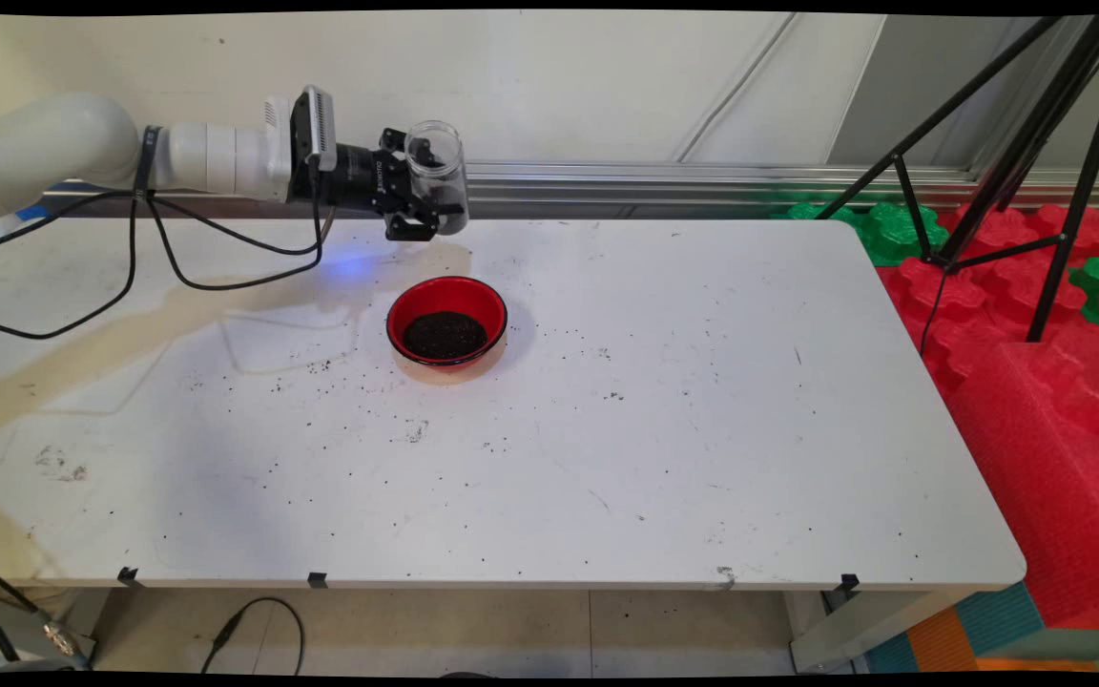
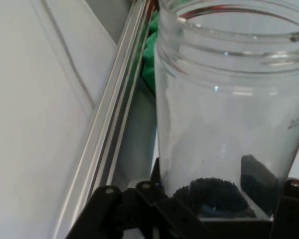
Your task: Pour the black seasoning powder in the red bowl
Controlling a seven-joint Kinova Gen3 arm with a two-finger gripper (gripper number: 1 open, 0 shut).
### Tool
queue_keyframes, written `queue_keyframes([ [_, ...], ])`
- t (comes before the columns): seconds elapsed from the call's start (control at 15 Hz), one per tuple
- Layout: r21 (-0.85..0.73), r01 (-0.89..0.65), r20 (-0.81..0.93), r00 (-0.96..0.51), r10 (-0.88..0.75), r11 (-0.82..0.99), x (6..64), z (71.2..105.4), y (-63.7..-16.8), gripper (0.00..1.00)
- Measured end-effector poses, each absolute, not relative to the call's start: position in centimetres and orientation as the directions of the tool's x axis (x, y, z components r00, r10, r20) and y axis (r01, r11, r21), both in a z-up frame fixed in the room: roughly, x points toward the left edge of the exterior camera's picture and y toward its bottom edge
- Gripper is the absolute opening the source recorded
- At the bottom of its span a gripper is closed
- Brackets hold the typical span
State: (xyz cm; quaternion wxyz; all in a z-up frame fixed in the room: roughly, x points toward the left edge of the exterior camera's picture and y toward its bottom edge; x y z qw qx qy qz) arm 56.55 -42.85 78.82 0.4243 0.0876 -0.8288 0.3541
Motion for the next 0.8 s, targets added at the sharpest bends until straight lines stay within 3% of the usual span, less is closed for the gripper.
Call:
queue_keyframes([
  [0.8, -0.746, -0.235, 0.526, -0.781, 0.336, 0.623, 57.4, 76.8, -43.7, 0.00],
])
